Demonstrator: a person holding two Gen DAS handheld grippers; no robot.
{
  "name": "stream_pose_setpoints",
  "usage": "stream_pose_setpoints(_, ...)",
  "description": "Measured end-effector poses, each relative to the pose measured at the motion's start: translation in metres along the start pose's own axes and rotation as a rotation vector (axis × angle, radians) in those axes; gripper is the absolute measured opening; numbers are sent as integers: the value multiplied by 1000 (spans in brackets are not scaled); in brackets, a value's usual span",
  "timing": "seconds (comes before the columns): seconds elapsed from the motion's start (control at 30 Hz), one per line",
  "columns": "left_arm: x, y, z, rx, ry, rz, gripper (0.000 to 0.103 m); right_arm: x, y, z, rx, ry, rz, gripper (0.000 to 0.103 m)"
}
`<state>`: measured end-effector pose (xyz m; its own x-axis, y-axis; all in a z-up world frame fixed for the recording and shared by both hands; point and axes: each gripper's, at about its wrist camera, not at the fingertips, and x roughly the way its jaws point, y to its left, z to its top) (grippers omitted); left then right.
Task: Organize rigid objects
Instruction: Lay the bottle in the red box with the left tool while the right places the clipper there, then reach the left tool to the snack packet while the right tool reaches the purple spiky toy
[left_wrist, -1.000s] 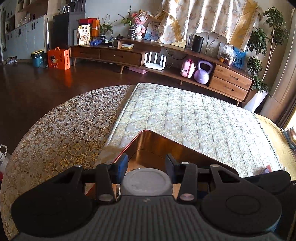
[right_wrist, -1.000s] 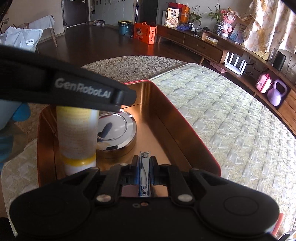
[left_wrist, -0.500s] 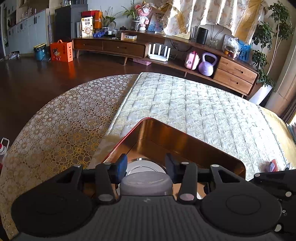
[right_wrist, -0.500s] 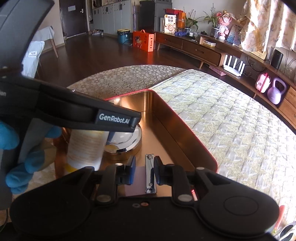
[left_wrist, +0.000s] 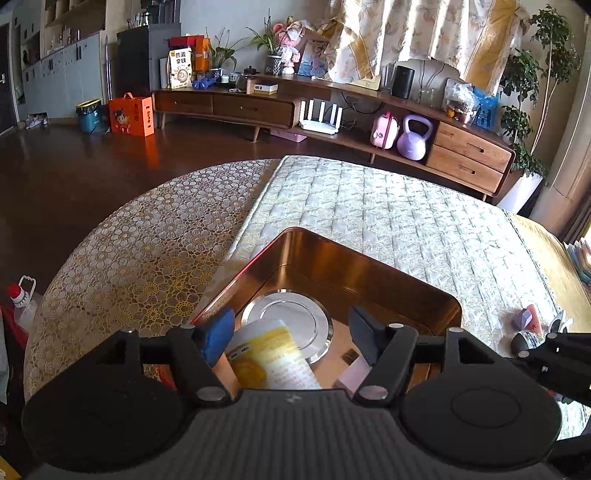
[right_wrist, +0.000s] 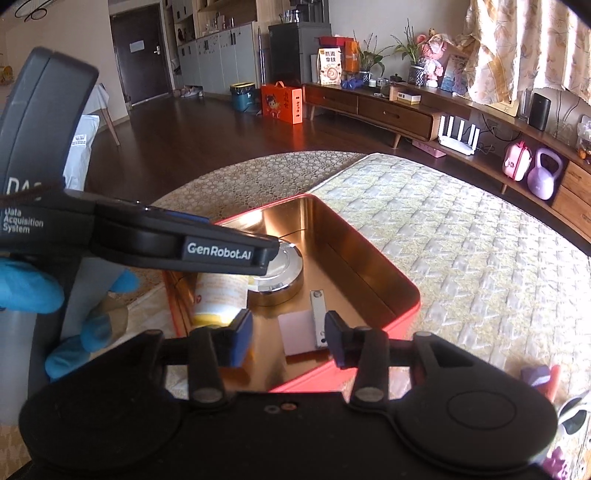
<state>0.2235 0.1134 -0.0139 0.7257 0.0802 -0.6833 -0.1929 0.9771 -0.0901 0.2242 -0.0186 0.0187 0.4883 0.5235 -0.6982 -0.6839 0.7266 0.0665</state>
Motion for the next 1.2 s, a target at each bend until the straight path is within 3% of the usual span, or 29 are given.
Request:
stream_pose_setpoints(0.17, -22, -9, -10, 19, -13, -20, 68, -28, -5, -13, 22, -24, 9, 56)
stream_pose_setpoints(0.23, -31, -14, -14, 27, -17, -33, 68, -40, -7, -19, 23, -41, 7, 66)
stream_pose_setpoints(0.4, -48, -30, -23, 53, -29, -63, 76, -70, -22, -34, 44, -72, -7, 78)
stream_pose_setpoints(0.5, -55, -41, -28, 64, -26, -92, 76, -85, -34, -46, 54, -78, -28, 83)
stream_pose_setpoints(0.6, -61, -55, -36, 73, -28, -111, 84, -101, -52, -58, 72, -89, -59, 92)
stream_pose_setpoints(0.73, -65, -77, -47, 95, -36, -130, 84, -121, -86, -76, 138, -95, -116, 101)
stream_pose_setpoints(1.0, -60, -132, -71, 165, -2, -182, 84, -124, -136, -107, 248, -39, -208, 102)
stream_pose_setpoints(1.2, -47, -169, -90, 191, 39, -211, 84, -116, -156, -120, 285, -9, -225, 102)
